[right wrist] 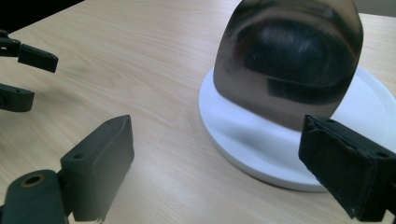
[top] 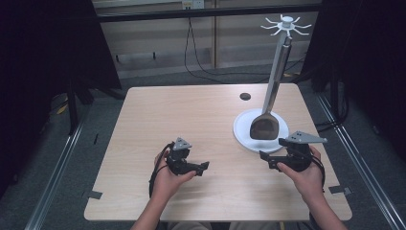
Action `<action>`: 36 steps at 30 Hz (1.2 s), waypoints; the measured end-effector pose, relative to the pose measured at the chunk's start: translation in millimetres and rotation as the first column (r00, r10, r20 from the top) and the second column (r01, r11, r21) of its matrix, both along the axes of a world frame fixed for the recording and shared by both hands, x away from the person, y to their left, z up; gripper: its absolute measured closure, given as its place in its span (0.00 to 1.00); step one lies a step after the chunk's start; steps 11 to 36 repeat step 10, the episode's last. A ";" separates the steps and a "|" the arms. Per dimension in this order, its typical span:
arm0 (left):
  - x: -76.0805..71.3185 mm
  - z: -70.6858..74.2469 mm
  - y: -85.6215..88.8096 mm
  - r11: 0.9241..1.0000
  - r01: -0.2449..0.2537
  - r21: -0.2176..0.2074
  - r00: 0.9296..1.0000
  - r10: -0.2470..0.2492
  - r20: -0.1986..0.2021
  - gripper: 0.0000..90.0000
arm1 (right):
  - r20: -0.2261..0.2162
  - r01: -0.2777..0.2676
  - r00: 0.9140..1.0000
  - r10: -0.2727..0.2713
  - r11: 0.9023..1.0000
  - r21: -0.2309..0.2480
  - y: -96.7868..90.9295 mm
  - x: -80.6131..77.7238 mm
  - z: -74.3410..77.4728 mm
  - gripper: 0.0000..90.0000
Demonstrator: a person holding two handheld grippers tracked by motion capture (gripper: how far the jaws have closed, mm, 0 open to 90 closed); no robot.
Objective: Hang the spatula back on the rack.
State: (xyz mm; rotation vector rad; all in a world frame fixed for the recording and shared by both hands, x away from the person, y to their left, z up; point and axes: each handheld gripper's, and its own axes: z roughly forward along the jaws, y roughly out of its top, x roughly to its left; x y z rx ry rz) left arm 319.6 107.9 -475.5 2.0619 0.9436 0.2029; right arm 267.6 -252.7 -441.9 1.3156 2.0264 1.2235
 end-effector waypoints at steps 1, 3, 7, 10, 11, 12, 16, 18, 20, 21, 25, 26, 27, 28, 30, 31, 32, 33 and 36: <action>-0.1 0.1 0.0 1.000 0.001 0.000 1.000 -0.001 0.000 0.09 | -0.004 -0.002 1.000 0.002 1.000 -0.002 0.5 -0.3 -0.8 0.11; -0.2 0.2 0.1 1.000 -0.001 -0.001 1.000 0.001 0.000 0.09 | -0.003 -0.002 1.000 0.002 1.000 -0.005 1.5 -0.5 -1.6 0.11; -0.2 0.3 0.8 1.000 0.008 0.004 1.000 -0.008 0.003 0.08 | 0.003 -0.001 1.000 0.001 1.000 -0.011 4.4 0.8 -0.5 0.11; 0.3 -0.4 2.2 1.000 0.015 0.010 1.000 -0.016 0.003 0.08 | 0.022 0.010 1.000 -0.010 1.000 -0.009 7.0 4.1 2.3 0.11; 0.3 -0.4 2.2 1.000 0.015 0.010 1.000 -0.016 0.003 0.08 | 0.022 0.010 1.000 -0.010 1.000 -0.009 7.0 4.1 2.3 0.11; 0.3 -0.4 2.2 1.000 0.015 0.010 1.000 -0.016 0.003 0.08 | 0.022 0.010 1.000 -0.010 1.000 -0.009 7.0 4.1 2.3 0.11; 0.3 -0.4 2.2 1.000 0.015 0.010 1.000 -0.016 0.003 0.08 | 0.022 0.010 1.000 -0.010 1.000 -0.009 7.0 4.1 2.3 0.11; 0.3 -0.4 2.2 1.000 0.015 0.010 1.000 -0.016 0.003 0.08 | 0.022 0.010 1.000 -0.010 1.000 -0.009 7.0 4.1 2.3 0.11; 0.3 -0.4 2.2 1.000 0.015 0.010 1.000 -0.016 0.003 0.08 | 0.022 0.010 1.000 -0.010 1.000 -0.009 7.0 4.1 2.3 0.11; 0.3 -0.4 2.2 1.000 0.015 0.010 1.000 -0.016 0.003 0.08 | 0.022 0.010 1.000 -0.010 1.000 -0.009 7.0 4.1 2.3 0.11; 0.3 -0.4 2.2 1.000 0.015 0.010 1.000 -0.016 0.003 0.08 | 0.022 0.010 1.000 -0.010 1.000 -0.009 7.0 4.1 2.3 0.11; 0.3 -0.4 2.2 1.000 0.015 0.010 1.000 -0.016 0.003 0.08 | 0.022 0.010 1.000 -0.010 1.000 -0.009 7.0 4.1 2.3 0.11; 0.3 -0.4 2.2 1.000 0.015 0.010 1.000 -0.016 0.003 0.08 | 0.022 0.010 1.000 -0.010 1.000 -0.009 7.0 4.1 2.3 0.11; 0.3 -0.4 2.2 1.000 0.015 0.010 1.000 -0.016 0.003 0.08 | 0.022 0.010 1.000 -0.010 1.000 -0.009 7.0 4.1 2.3 0.11; 0.3 -0.4 2.2 1.000 0.015 0.010 1.000 -0.016 0.003 0.08 | 0.022 0.010 1.000 -0.010 1.000 -0.009 7.0 4.1 2.3 0.11; 0.3 -0.4 2.2 1.000 0.015 0.010 1.000 -0.016 0.003 0.08 | 0.022 0.010 1.000 -0.010 1.000 -0.009 7.0 4.1 2.3 0.11; 0.3 -0.4 2.2 1.000 0.015 0.010 1.000 -0.016 0.003 0.08 | 0.022 0.010 1.000 -0.010 1.000 -0.009 7.0 4.1 2.3 0.11; 0.3 -0.4 2.2 1.000 0.015 0.010 1.000 -0.016 0.003 0.08 | 0.022 0.010 1.000 -0.010 1.000 -0.009 7.0 4.1 2.3 0.11; 0.3 -0.4 2.2 1.000 0.015 0.010 1.000 -0.016 0.003 0.08 | 0.022 0.010 1.000 -0.010 1.000 -0.009 7.0 4.1 2.3 0.11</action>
